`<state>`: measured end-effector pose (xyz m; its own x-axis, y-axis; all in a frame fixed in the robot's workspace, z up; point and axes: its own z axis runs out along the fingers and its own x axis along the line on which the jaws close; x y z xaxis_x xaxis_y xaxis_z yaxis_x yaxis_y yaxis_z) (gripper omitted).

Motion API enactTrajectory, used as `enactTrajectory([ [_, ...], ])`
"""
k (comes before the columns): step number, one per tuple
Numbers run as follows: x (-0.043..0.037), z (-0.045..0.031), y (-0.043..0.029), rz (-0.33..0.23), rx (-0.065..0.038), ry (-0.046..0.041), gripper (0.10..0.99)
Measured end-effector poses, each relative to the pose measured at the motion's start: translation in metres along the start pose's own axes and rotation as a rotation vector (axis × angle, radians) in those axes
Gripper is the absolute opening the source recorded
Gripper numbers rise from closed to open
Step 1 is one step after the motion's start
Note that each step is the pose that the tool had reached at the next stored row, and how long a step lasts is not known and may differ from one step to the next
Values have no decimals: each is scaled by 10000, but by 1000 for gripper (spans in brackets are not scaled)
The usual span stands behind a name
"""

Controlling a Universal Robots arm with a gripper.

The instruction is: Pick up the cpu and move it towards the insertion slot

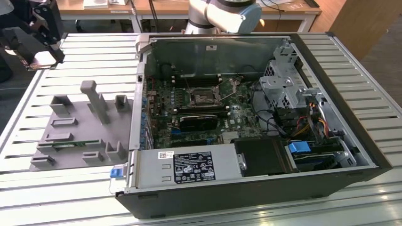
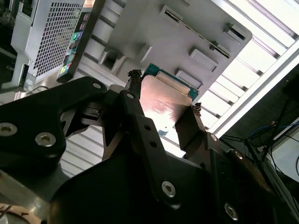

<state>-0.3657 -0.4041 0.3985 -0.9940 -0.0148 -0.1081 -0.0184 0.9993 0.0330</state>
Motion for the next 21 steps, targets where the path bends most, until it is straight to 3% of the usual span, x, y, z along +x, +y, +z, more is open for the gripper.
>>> enactTrajectory([
  [11, -271, 30, -5, -1, -1, 0, 541],
  [21, -571, 62, -11, 0, 0, 5, 541],
])
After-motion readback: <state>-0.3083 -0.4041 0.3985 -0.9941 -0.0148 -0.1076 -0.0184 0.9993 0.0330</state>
